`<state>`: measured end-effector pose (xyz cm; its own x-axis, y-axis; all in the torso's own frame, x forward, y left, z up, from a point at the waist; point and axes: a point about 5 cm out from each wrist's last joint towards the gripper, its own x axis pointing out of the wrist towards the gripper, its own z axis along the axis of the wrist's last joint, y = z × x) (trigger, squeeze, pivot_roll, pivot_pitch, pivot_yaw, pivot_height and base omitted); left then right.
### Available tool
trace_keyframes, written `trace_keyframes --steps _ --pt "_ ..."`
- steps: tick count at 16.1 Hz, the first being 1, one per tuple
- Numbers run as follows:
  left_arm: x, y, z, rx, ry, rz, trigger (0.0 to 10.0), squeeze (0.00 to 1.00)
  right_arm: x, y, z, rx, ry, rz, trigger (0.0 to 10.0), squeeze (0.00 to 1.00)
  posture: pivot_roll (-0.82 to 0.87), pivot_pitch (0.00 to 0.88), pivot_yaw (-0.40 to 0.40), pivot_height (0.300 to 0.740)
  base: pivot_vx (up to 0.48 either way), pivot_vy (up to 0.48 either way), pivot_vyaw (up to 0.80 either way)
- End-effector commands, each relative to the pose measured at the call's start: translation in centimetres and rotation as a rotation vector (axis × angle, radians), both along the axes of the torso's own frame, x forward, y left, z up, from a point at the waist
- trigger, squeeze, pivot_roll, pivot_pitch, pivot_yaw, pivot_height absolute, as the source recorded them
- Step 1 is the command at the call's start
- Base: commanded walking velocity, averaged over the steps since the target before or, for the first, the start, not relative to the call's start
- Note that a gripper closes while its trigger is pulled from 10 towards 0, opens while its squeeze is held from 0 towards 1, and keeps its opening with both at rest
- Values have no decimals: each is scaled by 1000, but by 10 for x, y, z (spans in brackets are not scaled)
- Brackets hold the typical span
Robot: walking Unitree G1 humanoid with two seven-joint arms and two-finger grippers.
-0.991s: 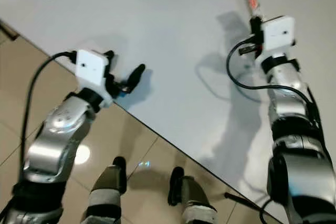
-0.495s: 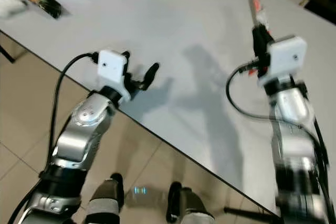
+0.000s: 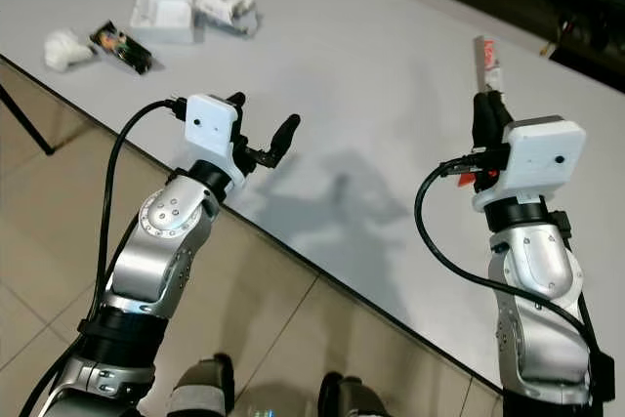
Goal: Picking trash to rubbish bin
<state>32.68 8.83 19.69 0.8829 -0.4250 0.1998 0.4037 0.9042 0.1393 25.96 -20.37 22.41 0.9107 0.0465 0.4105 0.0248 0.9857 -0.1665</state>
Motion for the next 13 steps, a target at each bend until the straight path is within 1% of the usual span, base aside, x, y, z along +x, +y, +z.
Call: trace_keyframes --steps 1,2,8,11,13 --pt "0 -3 -3 -4 11 -1 10000 0 -4 -3 1 8 5 -19 9882 0 225 118 -116 740 0 0 0" --pt "2 -4 -2 -11 14 0 10000 0 -7 -1 3 23 19 -28 10000 0 220 114 -117 740 0 304 0" --pt "10 -1 -2 -15 23 19 10000 0 -10 6 7 65 36 -25 10000 0 214 114 -113 740 0 313 0" --pt "11 0 -2 -12 26 22 10000 0 -10 5 9 85 38 -36 10000 0 215 115 -110 740 0 303 0" --pt "12 1 -2 -10 28 24 10000 0 -9 4 9 97 42 -42 10000 0 217 114 -109 740 0 302 -731"
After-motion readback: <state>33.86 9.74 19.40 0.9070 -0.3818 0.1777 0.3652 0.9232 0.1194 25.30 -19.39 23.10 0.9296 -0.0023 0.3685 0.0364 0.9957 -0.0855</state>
